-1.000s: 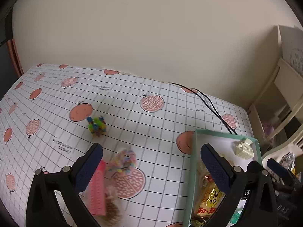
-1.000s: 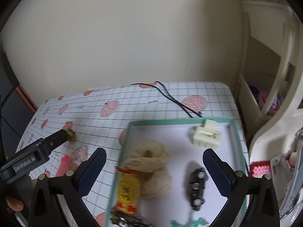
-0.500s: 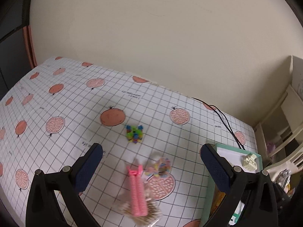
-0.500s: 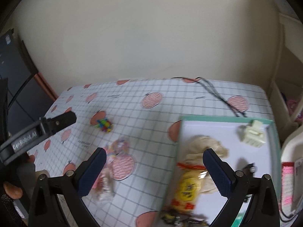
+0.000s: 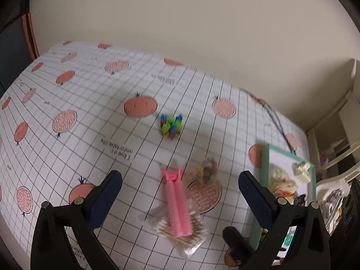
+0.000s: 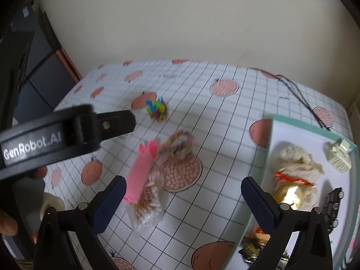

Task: Organize objects
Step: 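Move the left tool to the pink roller while the right tool approaches the cotton swab bag, then close the left gripper on the pink roller while the right gripper grasps the cotton swab bag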

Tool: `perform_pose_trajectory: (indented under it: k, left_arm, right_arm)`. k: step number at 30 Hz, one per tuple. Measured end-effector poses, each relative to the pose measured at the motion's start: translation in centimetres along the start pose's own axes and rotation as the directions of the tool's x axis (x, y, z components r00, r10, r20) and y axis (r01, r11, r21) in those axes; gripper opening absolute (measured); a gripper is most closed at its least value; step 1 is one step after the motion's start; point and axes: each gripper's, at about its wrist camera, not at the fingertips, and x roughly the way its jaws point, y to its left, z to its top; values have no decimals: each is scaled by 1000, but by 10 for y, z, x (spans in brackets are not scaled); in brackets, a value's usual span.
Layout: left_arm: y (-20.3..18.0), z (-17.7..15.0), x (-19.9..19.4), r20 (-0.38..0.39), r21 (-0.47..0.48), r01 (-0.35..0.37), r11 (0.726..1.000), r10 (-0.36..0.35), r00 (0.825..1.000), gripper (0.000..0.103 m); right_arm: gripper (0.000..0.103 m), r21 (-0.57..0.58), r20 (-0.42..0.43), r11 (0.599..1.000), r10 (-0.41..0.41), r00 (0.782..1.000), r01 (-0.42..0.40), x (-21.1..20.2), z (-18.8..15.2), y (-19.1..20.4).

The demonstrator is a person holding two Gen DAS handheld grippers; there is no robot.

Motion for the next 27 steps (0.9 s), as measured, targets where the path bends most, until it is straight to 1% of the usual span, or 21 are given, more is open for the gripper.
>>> perform_pose_trajectory:
  k: [4,10,13,17,22,25,26,27]
  left_arm:
    - [2,-6,12,-47,28,-31,999,32,998,103]
    - [12,-13,31,-126,6,-34,999,34,991,103]
    - [14,-18,40,-157,25,-50,998,53,986,103]
    - [13,-21,47,-179,46,-55,997,62,982,102]
    - [12,-24,53,-195,69,-58,996,71,978,97]
    - [11,-27,55,-197,93,-78,993,95,976,97]
    - [11,-27,56,-199,98,-81,992,99,975,94]
    - [12,-28,57,-204,99,-77,992,95,974,83]
  right_arm:
    - [103,-4,-39,1000,9,999,-10,14,-8,2]
    - [103,-17,-71,1000,7,997,-9,27,-14,6]
    - [103,-33,-86,999,9,996,-12,32,-16,10]
    - [103,-64,-105,998,2,994,-8,39,-21,17]
    - [103,-80,-142,997,12,990,-23,53,-27,24]
    - [103,-80,-156,996,16,988,-29,59,-30,26]
    - [103,-76,-161,996,23,987,-36,61,-31,25]
    - [103,-74,-164,996,28,986,-40,62,-31,25]
